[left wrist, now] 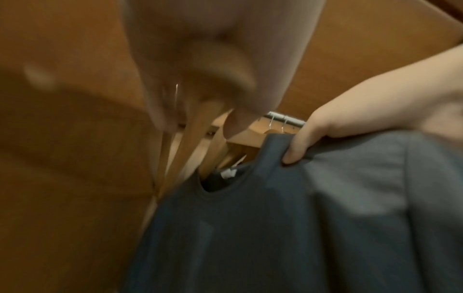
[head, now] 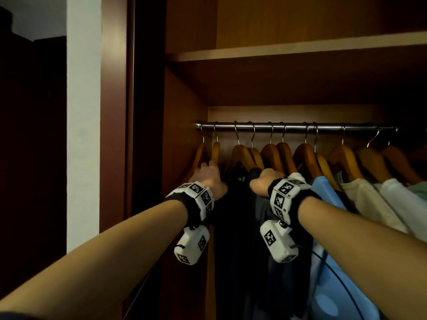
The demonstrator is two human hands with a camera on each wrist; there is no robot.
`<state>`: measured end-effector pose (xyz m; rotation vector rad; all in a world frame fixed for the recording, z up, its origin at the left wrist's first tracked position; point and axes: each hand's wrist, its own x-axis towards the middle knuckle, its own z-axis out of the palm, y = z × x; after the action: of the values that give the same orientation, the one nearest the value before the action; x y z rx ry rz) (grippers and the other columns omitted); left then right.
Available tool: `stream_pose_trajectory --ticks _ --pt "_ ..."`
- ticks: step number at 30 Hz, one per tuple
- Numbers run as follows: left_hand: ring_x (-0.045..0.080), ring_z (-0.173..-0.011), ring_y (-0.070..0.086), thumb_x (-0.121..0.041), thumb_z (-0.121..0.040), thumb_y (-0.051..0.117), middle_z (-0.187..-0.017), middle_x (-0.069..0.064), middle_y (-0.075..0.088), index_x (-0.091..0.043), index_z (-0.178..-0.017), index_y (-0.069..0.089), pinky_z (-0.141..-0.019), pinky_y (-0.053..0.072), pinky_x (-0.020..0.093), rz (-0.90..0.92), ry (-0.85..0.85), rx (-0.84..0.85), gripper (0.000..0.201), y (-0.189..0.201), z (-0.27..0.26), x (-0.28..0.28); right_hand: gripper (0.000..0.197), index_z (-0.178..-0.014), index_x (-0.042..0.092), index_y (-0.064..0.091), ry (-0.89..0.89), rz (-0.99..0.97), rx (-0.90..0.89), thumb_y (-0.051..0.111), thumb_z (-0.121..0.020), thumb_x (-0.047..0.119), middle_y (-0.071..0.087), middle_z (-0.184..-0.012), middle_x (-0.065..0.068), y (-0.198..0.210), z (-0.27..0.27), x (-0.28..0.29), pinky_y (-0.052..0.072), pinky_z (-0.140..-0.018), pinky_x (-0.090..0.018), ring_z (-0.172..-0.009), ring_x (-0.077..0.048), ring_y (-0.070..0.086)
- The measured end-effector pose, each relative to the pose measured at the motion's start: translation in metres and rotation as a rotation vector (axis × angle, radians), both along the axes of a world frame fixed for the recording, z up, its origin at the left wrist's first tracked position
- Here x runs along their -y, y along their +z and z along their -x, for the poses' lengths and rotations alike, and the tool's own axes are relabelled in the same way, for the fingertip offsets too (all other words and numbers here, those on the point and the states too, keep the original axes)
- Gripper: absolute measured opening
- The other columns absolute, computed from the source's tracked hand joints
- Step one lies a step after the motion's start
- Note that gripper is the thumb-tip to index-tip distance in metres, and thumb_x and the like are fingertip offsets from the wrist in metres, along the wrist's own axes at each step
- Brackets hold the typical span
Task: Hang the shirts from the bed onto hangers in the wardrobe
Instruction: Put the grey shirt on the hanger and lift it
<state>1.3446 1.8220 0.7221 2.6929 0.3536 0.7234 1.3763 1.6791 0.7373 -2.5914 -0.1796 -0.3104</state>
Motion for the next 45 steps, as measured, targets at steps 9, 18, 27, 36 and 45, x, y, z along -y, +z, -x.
stream_pose_trajectory --ticks 9,18,27,36,45 --pt "0.027 -0.109 0.062 -0.017 -0.086 0.066 -0.118 0.010 0.066 -0.009 -0.119 0.064 -0.087 0.050 0.031 0.563 -0.105 0.183 0.034 -0.010 -0.018 -0.002 0.032 -0.118 -0.001 0.060 0.049 -0.050 -0.006 0.056 -0.097 0.022 0.060 -0.125 -0.018 -0.013 0.020 -0.017 0.045 -0.084 -0.030 -0.114 -0.033 0.058" --pt "0.022 -0.100 0.064 -0.014 -0.084 0.064 -0.106 0.004 0.070 -0.015 -0.109 0.069 -0.076 0.043 0.024 0.612 -0.210 0.343 0.025 0.001 0.001 -0.001 0.044 -0.099 0.013 0.062 0.096 -0.019 0.126 0.049 -0.094 0.054 0.062 -0.105 -0.010 -0.008 0.032 -0.019 0.051 -0.085 -0.037 -0.097 -0.031 0.062" --pt "0.018 -0.094 0.066 -0.024 -0.087 0.064 -0.096 -0.001 0.069 -0.019 -0.123 0.059 -0.072 0.042 0.021 0.574 -0.457 0.446 0.037 -0.037 0.048 -0.001 0.050 -0.068 0.021 0.065 0.091 -0.209 0.273 0.044 -0.096 0.058 0.067 -0.081 -0.005 -0.017 0.059 -0.039 0.051 -0.077 -0.038 -0.080 -0.023 0.064" --pt "0.020 -0.074 0.063 -0.037 -0.083 0.058 -0.078 -0.007 0.061 -0.026 -0.117 0.047 -0.070 0.054 0.041 0.440 -0.650 0.318 0.038 -0.094 0.109 -0.003 0.043 -0.094 0.011 0.061 0.095 -0.178 0.140 0.040 -0.102 0.048 0.062 -0.082 -0.007 -0.052 0.102 -0.041 0.043 -0.057 -0.030 -0.071 -0.023 0.062" --pt "0.029 -0.131 0.041 -0.022 -0.080 0.072 -0.140 0.009 0.043 -0.014 -0.143 0.036 -0.105 0.041 0.045 0.134 -0.453 0.275 0.073 -0.080 0.132 0.002 0.036 -0.081 0.022 0.043 0.218 0.178 0.043 0.031 -0.105 0.046 0.053 -0.080 0.000 -0.103 0.212 0.045 0.041 -0.078 -0.035 -0.088 -0.028 0.057"
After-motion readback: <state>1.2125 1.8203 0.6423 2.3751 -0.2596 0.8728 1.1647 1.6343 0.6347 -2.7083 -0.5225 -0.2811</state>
